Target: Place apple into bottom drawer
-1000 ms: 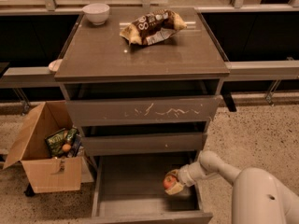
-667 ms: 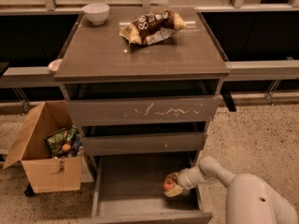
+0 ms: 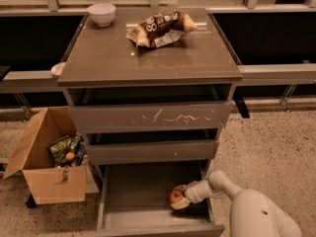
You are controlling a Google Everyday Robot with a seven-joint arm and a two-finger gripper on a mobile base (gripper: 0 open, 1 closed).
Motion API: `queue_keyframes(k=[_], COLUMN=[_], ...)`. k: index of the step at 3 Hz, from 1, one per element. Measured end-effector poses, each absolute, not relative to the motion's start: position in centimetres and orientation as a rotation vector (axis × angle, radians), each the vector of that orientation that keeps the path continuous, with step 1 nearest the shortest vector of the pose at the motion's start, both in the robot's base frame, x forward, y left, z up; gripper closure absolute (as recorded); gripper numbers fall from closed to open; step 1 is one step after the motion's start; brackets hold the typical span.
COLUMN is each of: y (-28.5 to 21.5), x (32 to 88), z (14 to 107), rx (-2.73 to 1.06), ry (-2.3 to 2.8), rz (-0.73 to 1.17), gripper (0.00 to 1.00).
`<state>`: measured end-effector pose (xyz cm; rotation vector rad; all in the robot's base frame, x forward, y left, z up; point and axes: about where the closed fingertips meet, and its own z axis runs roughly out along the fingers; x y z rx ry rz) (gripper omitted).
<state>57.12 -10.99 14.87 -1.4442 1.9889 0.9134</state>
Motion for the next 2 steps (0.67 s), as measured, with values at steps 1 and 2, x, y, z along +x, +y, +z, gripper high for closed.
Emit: queue_keyframes(k=[1,2], y=[-10.54,-10.38], x=[57.31,57.36], z=[13.99,13.67], rx=[-1.438,-1.439], ry=[1.986,1.980], rz=[0.924,0.933], gripper=[0.28,0.04])
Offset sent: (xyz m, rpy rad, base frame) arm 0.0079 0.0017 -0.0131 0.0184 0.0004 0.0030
